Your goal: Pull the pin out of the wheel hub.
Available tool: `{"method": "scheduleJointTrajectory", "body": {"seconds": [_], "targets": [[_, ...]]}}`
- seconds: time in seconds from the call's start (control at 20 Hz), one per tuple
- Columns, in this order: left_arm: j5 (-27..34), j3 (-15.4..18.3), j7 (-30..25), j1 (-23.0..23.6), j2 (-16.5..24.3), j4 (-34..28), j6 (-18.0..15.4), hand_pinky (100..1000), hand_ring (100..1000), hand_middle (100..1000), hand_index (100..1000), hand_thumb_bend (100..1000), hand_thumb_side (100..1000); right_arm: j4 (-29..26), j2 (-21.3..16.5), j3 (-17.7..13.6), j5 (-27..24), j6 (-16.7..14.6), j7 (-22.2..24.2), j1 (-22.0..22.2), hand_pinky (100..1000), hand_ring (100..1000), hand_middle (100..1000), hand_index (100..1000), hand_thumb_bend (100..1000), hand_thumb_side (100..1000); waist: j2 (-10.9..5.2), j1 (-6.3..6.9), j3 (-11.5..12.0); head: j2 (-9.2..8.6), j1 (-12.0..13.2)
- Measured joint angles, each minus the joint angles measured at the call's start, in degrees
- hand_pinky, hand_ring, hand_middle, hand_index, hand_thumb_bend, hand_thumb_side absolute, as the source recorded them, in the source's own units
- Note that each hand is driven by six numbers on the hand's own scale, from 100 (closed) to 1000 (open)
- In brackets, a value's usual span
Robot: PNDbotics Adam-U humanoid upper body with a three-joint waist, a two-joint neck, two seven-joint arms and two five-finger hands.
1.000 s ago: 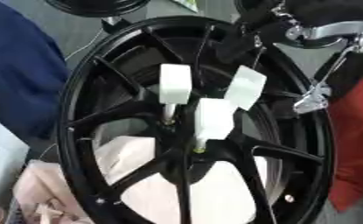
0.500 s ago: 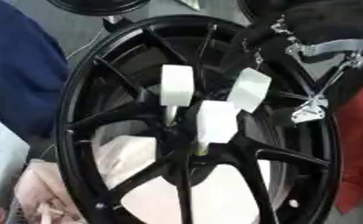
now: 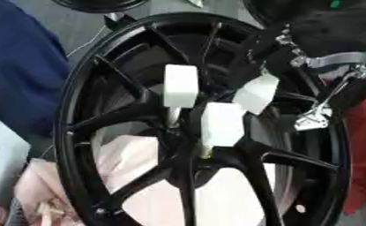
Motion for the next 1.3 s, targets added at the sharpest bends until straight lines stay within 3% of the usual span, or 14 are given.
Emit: {"method": "scheduleJointTrajectory", "body": {"seconds": [0.9,1.3], "targets": [[0.0,-0.1,-0.9,-0.2,-0.1,0.0,0.1,625,662,561,756,516,446,3.9,-0.3,-0.8,5.1,-3.8,-3.8,0.4,908,850,808,861,264,343,0.68,-0.31,0.5,-1.25,-0.6],[0.1,-0.1,-0.9,-0.2,-0.5,0.0,0.1,626,663,561,757,510,449,4.9,-0.3,-0.8,5.7,-5.2,-5.2,0.7,892,829,725,773,137,281,0.86,-0.41,0.7,-1.45,-0.7]]}}
